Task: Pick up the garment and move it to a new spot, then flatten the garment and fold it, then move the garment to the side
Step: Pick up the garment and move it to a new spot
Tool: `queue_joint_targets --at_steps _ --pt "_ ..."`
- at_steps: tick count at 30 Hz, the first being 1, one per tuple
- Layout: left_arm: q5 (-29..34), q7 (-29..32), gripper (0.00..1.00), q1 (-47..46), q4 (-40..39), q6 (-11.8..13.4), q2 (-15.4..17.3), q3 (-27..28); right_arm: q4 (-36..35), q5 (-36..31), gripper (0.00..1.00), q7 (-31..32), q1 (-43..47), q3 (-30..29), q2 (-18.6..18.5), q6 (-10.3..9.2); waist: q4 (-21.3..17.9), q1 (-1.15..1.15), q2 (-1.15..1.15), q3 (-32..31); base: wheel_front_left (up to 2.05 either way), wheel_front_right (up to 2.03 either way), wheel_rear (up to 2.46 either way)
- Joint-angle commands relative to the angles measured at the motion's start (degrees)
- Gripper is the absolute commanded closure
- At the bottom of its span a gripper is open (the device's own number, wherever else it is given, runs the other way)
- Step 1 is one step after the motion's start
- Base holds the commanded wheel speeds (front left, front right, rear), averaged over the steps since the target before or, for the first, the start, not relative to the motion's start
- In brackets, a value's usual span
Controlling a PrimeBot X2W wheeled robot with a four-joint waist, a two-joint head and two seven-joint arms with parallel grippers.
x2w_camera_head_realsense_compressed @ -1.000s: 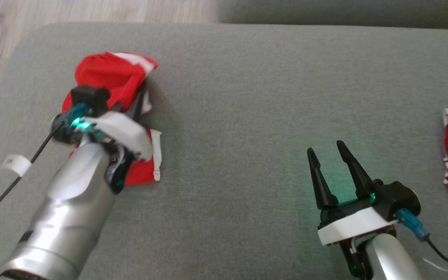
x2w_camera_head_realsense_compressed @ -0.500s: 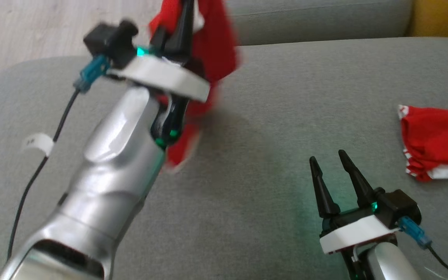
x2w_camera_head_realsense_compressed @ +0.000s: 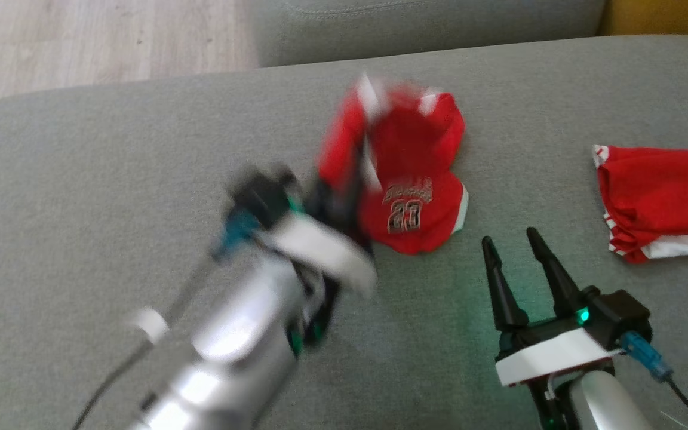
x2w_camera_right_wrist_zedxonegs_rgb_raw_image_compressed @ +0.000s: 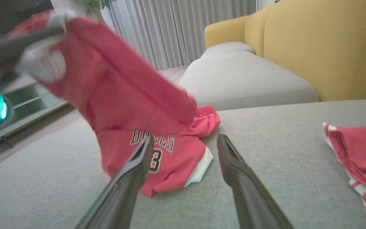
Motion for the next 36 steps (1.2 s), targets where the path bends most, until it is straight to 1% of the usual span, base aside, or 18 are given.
queue_joint_targets --at_steps 1,2,3,6,8,11,14,20,24,25,27,30,32,33,34,36 --pt "0.58 -0.28 0.64 -2.55 -1.54 -0.65 0.79 0.93 -2.10 0.30 0.00 -0.63 -1.51 0.94 -0.24 -0.04 0.34 0.00 0.00 0.17 0.00 0.00 0.00" --pt "1.22 -0.28 0.23 -1.68 -0.03 -2.16 0.78 -1.68 -2.10 0.28 0.00 -0.63 -1.41 0.59 -0.24 -0.04 0.65 0.00 0.00 0.22 0.00 0.00 0.00" --pt "2.28 -0.27 0.00 -1.19 1.37 -3.68 0.78 -4.33 -2.03 0.31 0.00 -0.63 -1.32 0.33 -0.24 -0.04 0.98 0.00 0.00 0.24 0.00 0.00 0.00" --pt "3.93 -0.28 0.00 -0.09 3.58 -6.20 0.78 -10.02 -1.69 0.19 0.00 -0.63 -1.24 0.14 -0.24 -0.04 1.98 0.00 0.00 0.03 0.00 0.00 0.00" --pt "4.81 -0.28 0.00 0.16 3.73 -6.96 0.78 -12.59 -1.52 0.19 0.00 -0.63 -1.29 -0.06 -0.24 -0.04 2.72 0.00 0.00 -0.18 0.00 0.00 0.00" --pt "5.78 -0.28 0.00 0.18 2.56 -7.50 0.78 -14.04 -1.26 -0.02 0.00 -0.63 -1.33 -0.15 -0.24 -0.04 3.80 0.00 0.00 -0.69 0.00 0.00 0.00" --pt "6.02 -0.28 0.00 0.10 0.77 -7.73 0.78 -13.17 -1.00 -0.24 0.00 -0.63 -1.10 -0.45 -0.24 -0.04 4.96 0.00 0.00 -1.37 0.00 0.00 0.00" --pt "7.14 -0.29 0.00 0.57 -2.22 -7.36 0.80 -7.83 -0.59 -0.48 0.00 -0.63 -0.24 -1.28 -0.24 -0.04 7.42 0.00 0.00 -2.81 0.00 0.00 0.00" --pt "8.75 -0.29 0.00 0.90 -2.64 -7.39 1.72 -6.38 -0.30 -0.76 0.00 -0.63 0.05 -1.75 -0.24 -0.04 8.77 0.00 0.00 -3.47 0.00 0.00 0.00" --pt "9.38 -0.29 0.00 0.90 -2.53 -7.06 2.15 -5.93 -0.27 -0.83 0.00 -0.63 0.06 -1.81 -0.24 -0.04 9.02 0.00 0.00 -3.64 0.00 0.00 0.00" --pt "11.00 -0.29 0.00 1.00 -2.39 -5.50 3.47 -4.29 -0.32 -0.83 0.00 -0.63 0.00 -1.84 -0.24 -0.04 9.34 0.00 0.00 -3.94 0.00 0.00 0.00" --pt "13.14 -0.29 0.00 2.95 -2.61 -2.13 6.41 0.02 -0.47 -0.74 0.00 -0.63 0.11 -1.75 -0.24 -0.04 9.52 0.00 0.00 -4.33 0.00 0.00 0.00" --pt "15.01 -0.29 0.00 5.14 -3.10 0.01 9.20 3.09 -0.68 -0.75 0.00 -0.63 0.27 -1.72 -0.24 -0.04 9.56 0.00 0.00 -4.46 0.00 0.00 0.00" --pt "15.38 -0.29 0.00 6.76 -3.42 1.11 10.38 4.98 -0.78 -0.79 0.00 -0.63 0.38 -1.71 -0.24 -0.04 9.55 0.00 0.00 -4.52 0.00 0.00 0.00" --pt "15.85 -0.29 0.00 10.51 -4.47 3.16 12.50 9.24 -0.96 -1.03 0.00 -0.63 0.65 -1.95 -0.24 -0.04 9.50 0.00 0.00 -4.54 0.00 0.00 0.00" --pt "16.10 -0.29 0.00 14.91 -5.64 5.08 13.89 13.68 -1.12 -1.17 0.00 -0.63 0.89 -2.28 -0.23 -0.04 9.46 0.00 0.00 -4.48 0.00 0.00 0.00"
